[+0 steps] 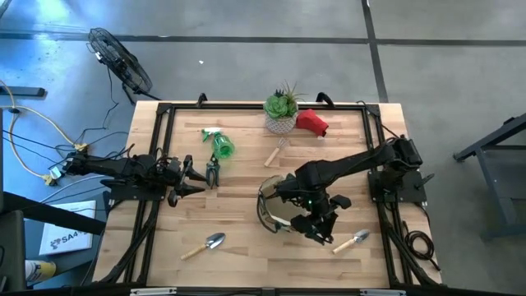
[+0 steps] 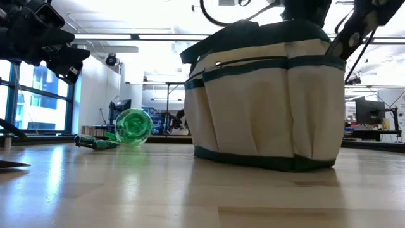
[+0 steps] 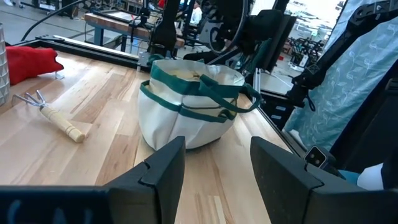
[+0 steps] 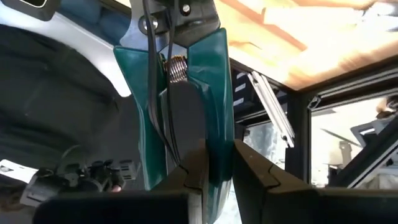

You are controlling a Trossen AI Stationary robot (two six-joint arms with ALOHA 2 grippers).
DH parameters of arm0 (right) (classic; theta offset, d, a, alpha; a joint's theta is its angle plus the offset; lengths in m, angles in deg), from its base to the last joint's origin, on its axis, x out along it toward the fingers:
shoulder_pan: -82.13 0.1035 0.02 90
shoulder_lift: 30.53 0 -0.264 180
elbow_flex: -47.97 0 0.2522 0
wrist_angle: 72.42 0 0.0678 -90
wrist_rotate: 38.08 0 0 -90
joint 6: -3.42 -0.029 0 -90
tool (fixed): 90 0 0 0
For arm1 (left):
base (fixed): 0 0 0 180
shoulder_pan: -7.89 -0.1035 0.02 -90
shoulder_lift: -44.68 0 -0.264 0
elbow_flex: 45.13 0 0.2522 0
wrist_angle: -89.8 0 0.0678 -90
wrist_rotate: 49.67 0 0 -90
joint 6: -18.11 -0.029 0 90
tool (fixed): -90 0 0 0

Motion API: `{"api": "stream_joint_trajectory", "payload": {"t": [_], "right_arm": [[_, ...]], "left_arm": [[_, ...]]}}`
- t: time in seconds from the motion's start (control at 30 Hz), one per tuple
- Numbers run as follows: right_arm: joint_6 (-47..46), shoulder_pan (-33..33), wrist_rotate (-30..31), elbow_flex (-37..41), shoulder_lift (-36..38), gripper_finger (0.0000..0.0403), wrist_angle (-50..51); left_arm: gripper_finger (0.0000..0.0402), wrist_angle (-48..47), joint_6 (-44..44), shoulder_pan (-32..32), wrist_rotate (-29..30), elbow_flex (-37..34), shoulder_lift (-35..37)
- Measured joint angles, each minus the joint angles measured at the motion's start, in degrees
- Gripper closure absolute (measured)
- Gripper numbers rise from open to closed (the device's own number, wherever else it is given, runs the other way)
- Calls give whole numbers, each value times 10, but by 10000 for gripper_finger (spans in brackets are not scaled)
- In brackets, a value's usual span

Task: Pick & Place Garden tools in Gardening bag
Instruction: Put the right green shear scissors into the gardening bag

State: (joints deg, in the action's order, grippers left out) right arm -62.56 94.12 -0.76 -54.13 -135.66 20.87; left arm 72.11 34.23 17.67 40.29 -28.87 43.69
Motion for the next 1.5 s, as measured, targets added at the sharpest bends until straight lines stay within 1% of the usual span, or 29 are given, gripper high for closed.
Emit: {"api": "stream_joint_trajectory", "payload": {"t": [0.43,0.7,0.83,0.93,1.03,1.17,1.27,1.37,1.43,1.5], "right_arm": [[21,-47,-4,0,-3,367,10],[26,-65,-21,0,-3,367,15],[15,-70,-47,0,-3,367,16],[13,-69,-61,0,-3,367,16],[9,-67,-63,0,-3,367,16],[8,-67,-59,0,-3,367,16],[7,-67,-59,0,-3,367,15],[7,-67,-60,0,-3,367,15],[7,-67,-59,0,-3,367,15],[7,-67,-58,0,-3,367,15]], "left_arm": [[222,0,-13,0,-3,0,0],[222,-1,-13,0,-7,0,0],[222,-1,-13,0,-7,0,0],[222,7,-41,0,13,-1,0],[222,41,-84,0,53,-4,0],[222,101,-103,0,68,-4,-1],[222,100,-92,0,98,-3,-20],[222,110,-81,0,104,2,-60],[222,110,-61,0,113,22,-99],[222,111,-54,0,116,56,-146]]}}
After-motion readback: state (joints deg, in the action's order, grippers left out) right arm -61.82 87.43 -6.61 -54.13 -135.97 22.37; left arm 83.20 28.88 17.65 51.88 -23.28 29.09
